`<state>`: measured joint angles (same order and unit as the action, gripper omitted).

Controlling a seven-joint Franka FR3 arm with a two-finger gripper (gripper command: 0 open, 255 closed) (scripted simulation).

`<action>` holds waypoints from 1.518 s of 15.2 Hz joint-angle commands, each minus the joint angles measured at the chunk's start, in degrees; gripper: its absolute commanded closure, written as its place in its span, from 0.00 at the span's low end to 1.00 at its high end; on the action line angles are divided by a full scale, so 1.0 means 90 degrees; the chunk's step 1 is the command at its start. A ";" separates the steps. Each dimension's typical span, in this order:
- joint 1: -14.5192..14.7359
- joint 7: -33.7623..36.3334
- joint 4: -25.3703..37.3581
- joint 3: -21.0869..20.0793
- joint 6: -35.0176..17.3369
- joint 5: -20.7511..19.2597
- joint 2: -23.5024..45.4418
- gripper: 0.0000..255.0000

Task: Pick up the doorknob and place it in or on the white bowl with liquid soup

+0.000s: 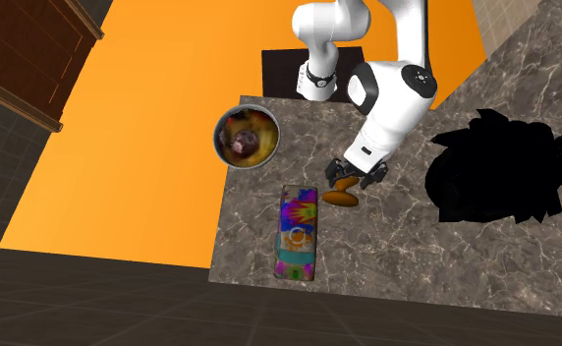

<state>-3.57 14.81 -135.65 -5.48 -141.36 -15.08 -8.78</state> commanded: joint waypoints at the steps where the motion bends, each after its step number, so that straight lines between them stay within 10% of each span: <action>1: 0.0000 0.0000 0.0000 0.0000 -0.0002 -0.0001 0.0002 0.00; 2: 0.0000 0.0000 0.0000 0.0000 -0.0001 0.0000 0.0001 0.00; 3: 0.0000 0.0000 0.0000 0.0000 -0.0001 0.0000 0.0001 1.00; 23: 0.0071 -0.0318 0.0547 0.0027 0.0938 0.0282 -0.0416 1.00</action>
<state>-3.02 12.07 -131.25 -5.18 -133.74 -12.72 -12.23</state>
